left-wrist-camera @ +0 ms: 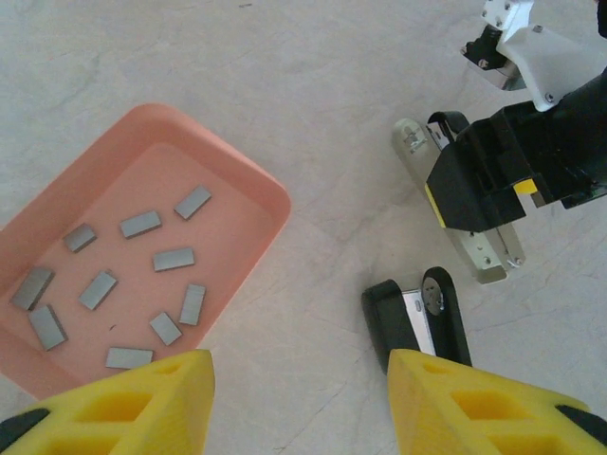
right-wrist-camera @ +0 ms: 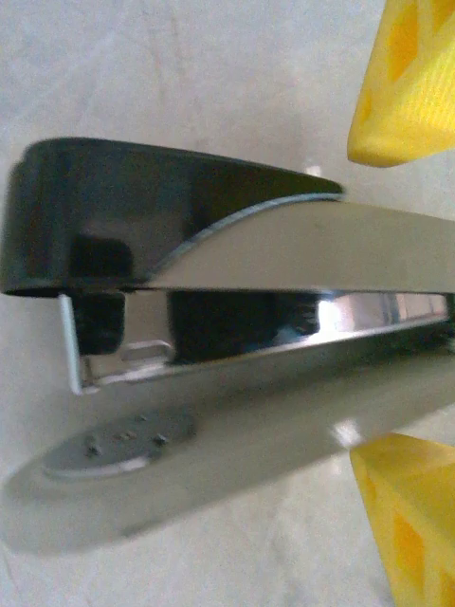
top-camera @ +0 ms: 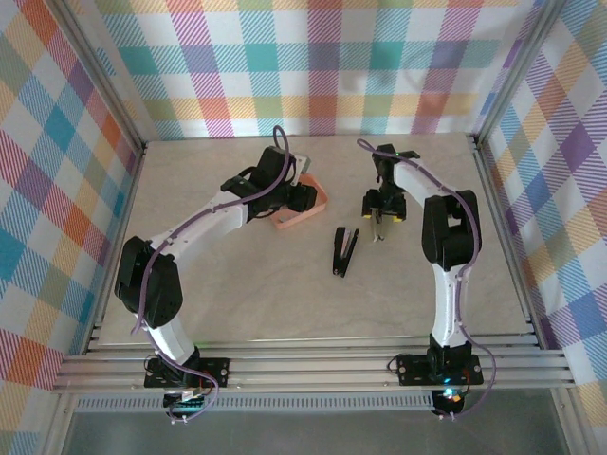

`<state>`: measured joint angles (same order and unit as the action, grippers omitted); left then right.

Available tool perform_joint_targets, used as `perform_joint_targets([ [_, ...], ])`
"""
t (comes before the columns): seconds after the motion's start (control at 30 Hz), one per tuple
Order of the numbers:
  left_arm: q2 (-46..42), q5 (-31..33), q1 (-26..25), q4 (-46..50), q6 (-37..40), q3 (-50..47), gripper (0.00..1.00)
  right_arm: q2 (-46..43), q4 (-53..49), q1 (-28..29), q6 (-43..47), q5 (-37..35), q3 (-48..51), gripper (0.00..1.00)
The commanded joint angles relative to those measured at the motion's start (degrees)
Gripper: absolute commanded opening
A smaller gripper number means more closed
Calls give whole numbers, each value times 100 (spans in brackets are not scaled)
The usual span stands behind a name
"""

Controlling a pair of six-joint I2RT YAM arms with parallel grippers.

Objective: Load the staples into the stapler

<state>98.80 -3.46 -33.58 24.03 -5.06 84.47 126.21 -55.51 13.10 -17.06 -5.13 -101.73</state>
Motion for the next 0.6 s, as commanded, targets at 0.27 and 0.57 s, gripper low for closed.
perform_joint_targets([
  [0.27,-91,5,36,85,-10,25,51,-296,644,-168,454,450,211,33],
  [0.57,106,-1148,141,-8,-490,669,67,-2773,3514,-75,1705,2138,2427,32],
])
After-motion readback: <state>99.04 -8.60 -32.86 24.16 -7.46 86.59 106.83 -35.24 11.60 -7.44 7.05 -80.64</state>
